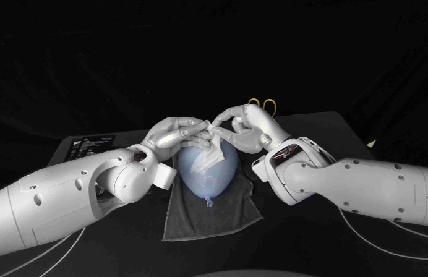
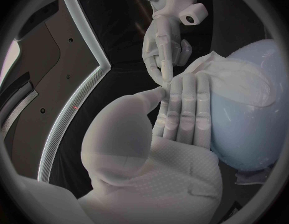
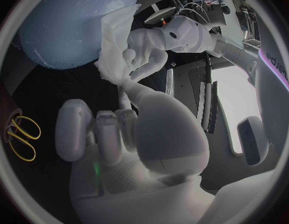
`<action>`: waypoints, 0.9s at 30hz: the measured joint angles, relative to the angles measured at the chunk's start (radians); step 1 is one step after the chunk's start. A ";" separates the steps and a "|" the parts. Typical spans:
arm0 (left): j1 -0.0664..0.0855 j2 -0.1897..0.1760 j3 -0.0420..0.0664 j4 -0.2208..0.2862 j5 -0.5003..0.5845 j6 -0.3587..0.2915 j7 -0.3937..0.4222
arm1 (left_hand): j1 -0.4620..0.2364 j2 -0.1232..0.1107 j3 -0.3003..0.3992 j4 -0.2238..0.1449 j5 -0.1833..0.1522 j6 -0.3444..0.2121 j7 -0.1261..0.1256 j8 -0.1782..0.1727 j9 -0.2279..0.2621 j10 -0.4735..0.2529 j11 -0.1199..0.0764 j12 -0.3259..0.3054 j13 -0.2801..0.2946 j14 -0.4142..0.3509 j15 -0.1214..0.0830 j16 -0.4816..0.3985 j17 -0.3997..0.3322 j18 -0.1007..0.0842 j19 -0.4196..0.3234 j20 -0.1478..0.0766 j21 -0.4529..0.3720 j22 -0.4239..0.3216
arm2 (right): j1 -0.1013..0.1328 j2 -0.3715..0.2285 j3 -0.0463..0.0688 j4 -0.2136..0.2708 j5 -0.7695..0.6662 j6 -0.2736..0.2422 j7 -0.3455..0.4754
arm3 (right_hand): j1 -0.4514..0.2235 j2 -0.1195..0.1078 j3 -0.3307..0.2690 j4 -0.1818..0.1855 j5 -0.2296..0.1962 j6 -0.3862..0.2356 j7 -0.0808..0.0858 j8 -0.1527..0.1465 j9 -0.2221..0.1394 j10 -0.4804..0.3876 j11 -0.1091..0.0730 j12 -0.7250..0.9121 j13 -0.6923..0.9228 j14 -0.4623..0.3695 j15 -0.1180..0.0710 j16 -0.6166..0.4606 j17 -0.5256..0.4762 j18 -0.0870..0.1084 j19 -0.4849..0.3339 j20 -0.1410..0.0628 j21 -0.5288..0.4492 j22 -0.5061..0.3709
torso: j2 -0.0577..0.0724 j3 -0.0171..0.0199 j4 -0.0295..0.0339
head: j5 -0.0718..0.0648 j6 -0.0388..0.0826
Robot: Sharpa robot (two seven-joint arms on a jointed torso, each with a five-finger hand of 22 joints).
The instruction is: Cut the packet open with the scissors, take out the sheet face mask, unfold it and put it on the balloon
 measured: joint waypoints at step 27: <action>0.000 -0.002 -0.001 0.000 -0.002 -0.019 -0.003 | 0.008 -0.027 -0.067 0.012 0.000 0.027 -0.027 0.018 0.000 0.042 -0.028 0.008 0.004 0.025 -0.018 0.016 0.020 0.014 0.039 -0.007 -0.022 -0.017 | 0.000 0.001 0.000 -0.007 0.006 0.047 -0.017 | -0.049 0.027 0.013 0.026 0.001 -0.005 -0.006 0.000 0.000 -0.001 -0.001 -0.012 0.000 0.000 0.000 0.000 -0.001 0.000 -0.002 -0.001 -0.002 0.000 | 0.001 0.0000 0.0002 | 0.002 0.000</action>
